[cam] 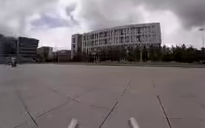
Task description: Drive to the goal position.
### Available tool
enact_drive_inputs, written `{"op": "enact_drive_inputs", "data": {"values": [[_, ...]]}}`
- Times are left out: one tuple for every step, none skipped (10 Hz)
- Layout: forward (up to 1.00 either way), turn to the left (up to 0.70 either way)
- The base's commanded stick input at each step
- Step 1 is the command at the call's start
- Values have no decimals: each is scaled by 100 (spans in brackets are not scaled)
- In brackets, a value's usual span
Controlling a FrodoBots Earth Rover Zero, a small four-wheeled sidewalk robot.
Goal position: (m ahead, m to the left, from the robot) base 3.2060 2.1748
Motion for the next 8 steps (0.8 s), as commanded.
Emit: {"op": "enact_drive_inputs", "data": {"values": [[0,100],[0,100],[0,100],[53,56],[100,6],[100,0],[100,0],[100,0]]}}
